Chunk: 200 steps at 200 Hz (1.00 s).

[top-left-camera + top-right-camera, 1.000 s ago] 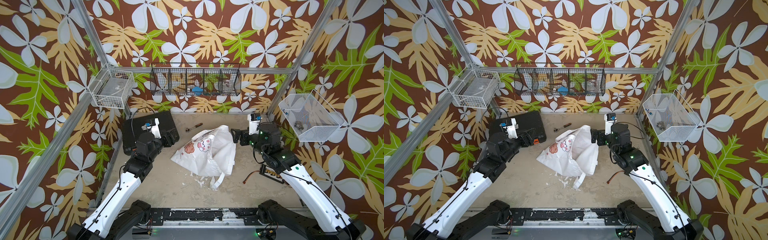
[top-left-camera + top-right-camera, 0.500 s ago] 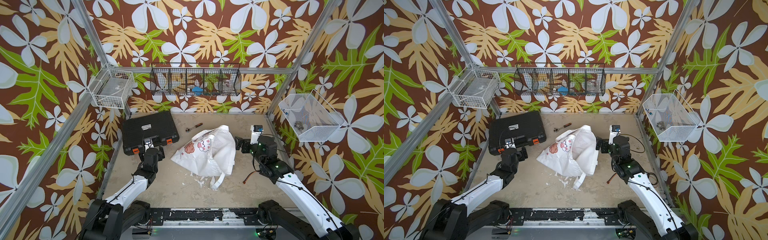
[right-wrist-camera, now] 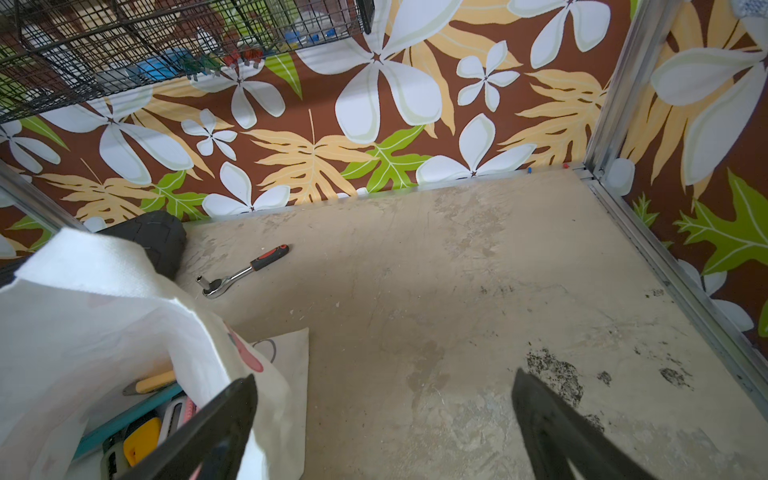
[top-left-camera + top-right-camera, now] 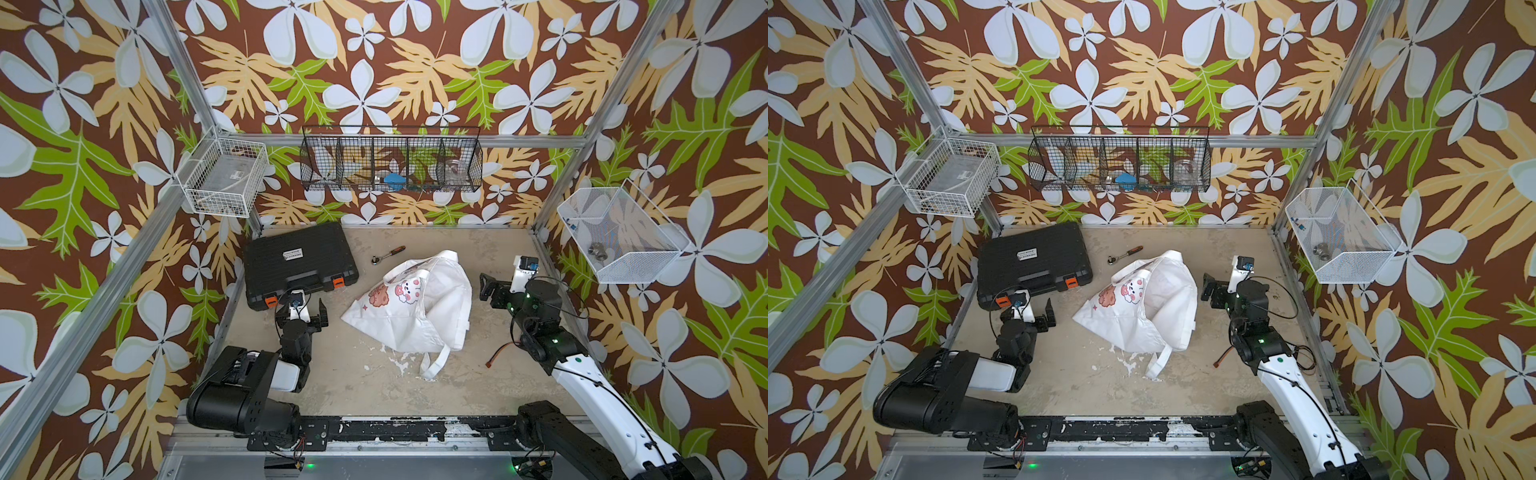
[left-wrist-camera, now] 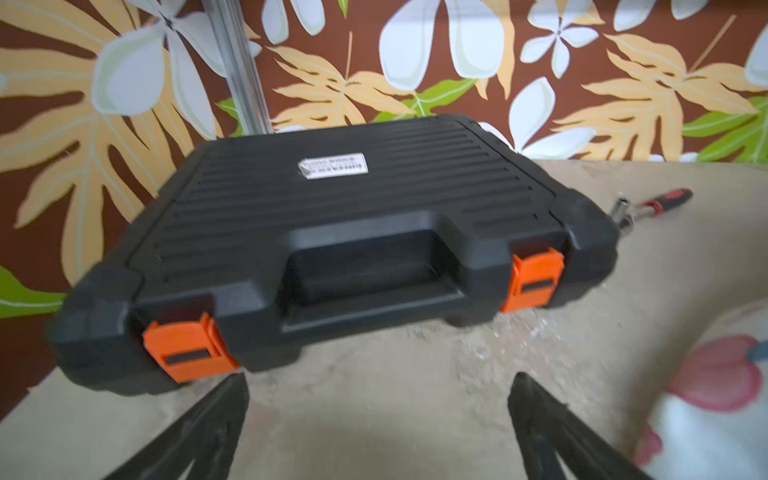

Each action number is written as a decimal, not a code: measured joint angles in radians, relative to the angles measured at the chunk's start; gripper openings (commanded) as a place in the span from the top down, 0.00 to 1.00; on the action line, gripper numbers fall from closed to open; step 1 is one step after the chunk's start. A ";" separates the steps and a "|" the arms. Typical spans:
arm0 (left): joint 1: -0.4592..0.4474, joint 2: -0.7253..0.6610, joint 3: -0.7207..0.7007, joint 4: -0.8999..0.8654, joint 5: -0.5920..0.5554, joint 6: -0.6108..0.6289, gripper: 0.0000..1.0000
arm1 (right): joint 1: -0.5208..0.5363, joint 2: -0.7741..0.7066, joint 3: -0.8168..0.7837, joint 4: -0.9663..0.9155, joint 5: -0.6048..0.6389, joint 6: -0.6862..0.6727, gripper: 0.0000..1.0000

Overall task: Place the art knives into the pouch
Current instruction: Reset both arms

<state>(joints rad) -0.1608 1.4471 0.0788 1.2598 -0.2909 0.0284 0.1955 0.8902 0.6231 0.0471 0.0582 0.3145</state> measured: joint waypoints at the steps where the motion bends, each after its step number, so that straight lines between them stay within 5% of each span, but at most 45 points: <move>1: 0.000 -0.001 0.000 0.002 0.004 0.001 0.00 | 0.000 0.000 -0.001 0.002 0.000 0.000 0.00; 48: 0.004 -0.001 0.016 0.095 0.011 -0.001 0.00 | -0.045 -0.016 -0.050 0.097 -0.008 -0.021 0.00; 106: 0.009 0.000 0.020 0.099 0.011 -0.002 0.00 | -0.106 0.137 -0.088 0.198 0.013 -0.068 0.00; 154: 0.010 0.000 0.020 0.099 0.014 -0.005 0.00 | -0.110 0.211 -0.253 0.438 0.182 -0.128 0.00; 200: 0.010 0.000 0.022 0.099 0.016 -0.005 0.00 | -0.114 0.459 -0.336 0.756 0.335 -0.190 0.00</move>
<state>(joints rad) -0.1509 1.4475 0.1009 1.3586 -0.2749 0.0231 0.0818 1.3495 0.2871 0.8032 0.3931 0.1249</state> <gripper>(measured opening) 0.996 0.997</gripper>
